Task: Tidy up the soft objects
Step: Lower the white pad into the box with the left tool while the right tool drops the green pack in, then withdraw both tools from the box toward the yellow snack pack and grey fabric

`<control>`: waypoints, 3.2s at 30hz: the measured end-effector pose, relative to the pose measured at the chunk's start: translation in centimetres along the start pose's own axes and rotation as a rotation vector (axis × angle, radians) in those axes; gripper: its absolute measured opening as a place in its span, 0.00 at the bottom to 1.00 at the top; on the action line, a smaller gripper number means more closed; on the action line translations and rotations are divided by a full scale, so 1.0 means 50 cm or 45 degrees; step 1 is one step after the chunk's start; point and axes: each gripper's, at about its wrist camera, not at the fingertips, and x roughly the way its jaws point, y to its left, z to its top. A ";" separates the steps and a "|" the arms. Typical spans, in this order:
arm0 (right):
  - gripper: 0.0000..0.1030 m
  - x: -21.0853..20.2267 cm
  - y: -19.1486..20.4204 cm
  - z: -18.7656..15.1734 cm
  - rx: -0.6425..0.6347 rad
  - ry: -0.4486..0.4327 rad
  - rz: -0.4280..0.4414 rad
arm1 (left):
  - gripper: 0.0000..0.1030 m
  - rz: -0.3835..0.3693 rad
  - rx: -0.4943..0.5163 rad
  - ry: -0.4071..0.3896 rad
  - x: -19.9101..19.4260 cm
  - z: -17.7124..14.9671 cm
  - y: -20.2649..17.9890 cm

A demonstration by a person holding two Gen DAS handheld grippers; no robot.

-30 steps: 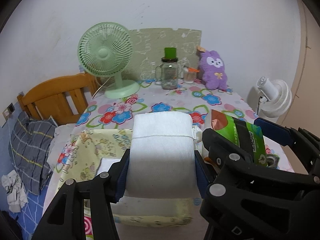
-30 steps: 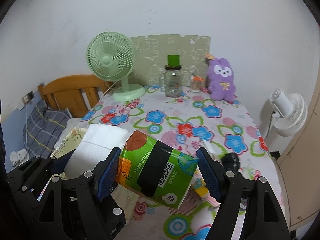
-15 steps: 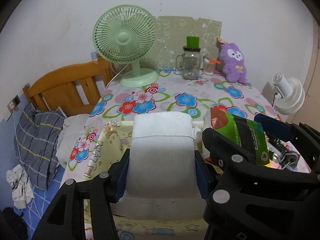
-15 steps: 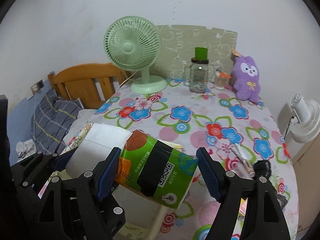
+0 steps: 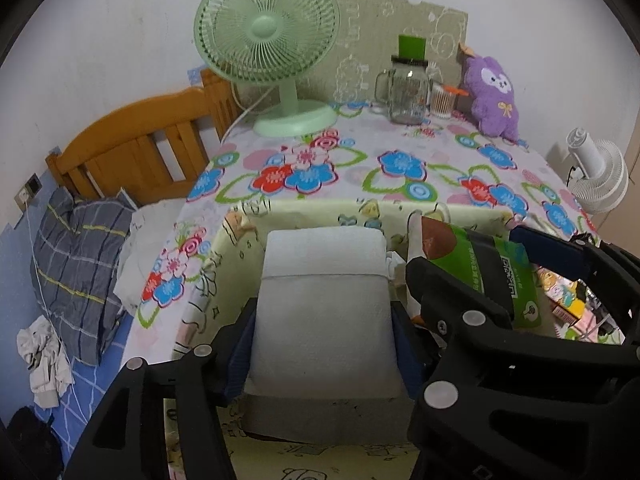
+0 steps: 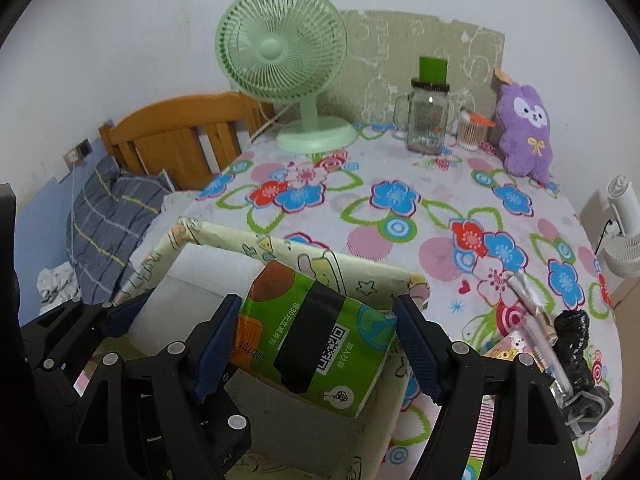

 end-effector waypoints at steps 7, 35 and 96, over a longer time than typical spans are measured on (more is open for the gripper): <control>0.78 0.016 0.004 0.000 -0.065 -0.005 -0.029 | 0.73 -0.005 -0.010 0.032 0.019 -0.007 0.002; 0.92 -0.083 0.012 0.004 -0.117 -0.133 -0.027 | 0.98 -0.026 -0.025 -0.094 -0.072 -0.006 -0.006; 0.96 -0.331 -0.285 -0.147 0.082 -0.330 -0.241 | 0.97 -0.173 0.073 -0.342 -0.205 -0.062 -0.353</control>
